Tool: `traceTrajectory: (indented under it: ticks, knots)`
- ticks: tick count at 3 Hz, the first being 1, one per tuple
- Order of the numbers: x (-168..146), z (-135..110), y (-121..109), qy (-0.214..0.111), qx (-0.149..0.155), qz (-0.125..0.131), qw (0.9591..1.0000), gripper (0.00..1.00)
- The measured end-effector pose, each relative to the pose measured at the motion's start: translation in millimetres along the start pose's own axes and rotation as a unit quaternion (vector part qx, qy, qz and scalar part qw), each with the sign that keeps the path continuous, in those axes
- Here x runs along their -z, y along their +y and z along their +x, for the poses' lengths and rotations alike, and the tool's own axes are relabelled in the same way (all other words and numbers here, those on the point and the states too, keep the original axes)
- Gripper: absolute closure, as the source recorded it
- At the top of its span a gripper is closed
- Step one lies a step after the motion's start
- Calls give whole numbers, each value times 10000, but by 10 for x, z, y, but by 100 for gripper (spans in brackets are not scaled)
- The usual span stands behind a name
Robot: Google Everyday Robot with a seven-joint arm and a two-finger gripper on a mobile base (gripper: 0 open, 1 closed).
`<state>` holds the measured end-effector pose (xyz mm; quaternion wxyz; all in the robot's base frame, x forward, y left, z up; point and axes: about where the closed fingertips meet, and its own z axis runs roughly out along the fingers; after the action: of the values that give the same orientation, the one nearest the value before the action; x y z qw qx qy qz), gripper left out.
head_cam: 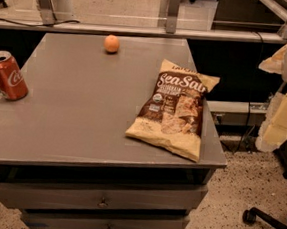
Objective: Move coke can near brown chip bag
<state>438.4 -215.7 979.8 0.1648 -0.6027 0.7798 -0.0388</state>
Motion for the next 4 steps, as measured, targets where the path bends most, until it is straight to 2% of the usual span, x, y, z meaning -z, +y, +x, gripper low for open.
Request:
traceTrajectory:
  ticks: [1,2,3,4]
  knots:
    - [-1,-15,-9,-27,6,14,10000,0]
    - [-192,-258,-110,-422,152,-49,9990,0]
    - [-582,-774,-301,-1260,514,-312,9902,0]
    - [-917,-1339,-425,-2128,829,-658,9714,0]
